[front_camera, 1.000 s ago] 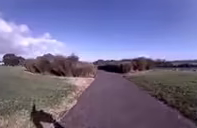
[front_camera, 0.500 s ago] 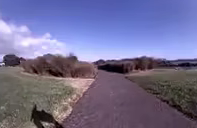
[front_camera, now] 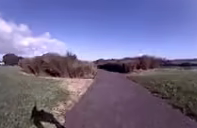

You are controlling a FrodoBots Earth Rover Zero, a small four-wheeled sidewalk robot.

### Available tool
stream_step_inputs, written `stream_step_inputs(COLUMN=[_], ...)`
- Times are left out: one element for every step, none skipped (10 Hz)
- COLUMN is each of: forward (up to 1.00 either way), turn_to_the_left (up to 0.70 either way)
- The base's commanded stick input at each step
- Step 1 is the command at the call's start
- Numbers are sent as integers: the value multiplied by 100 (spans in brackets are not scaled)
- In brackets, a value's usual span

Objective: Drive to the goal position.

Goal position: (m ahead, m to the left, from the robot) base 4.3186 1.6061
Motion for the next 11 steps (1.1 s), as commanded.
stream_step_inputs(forward=[70,70,70,70,70,70,70,70,70,70,70], turn_to_the_left=[0,0,0,0,0,0,0,0,0,0,0])
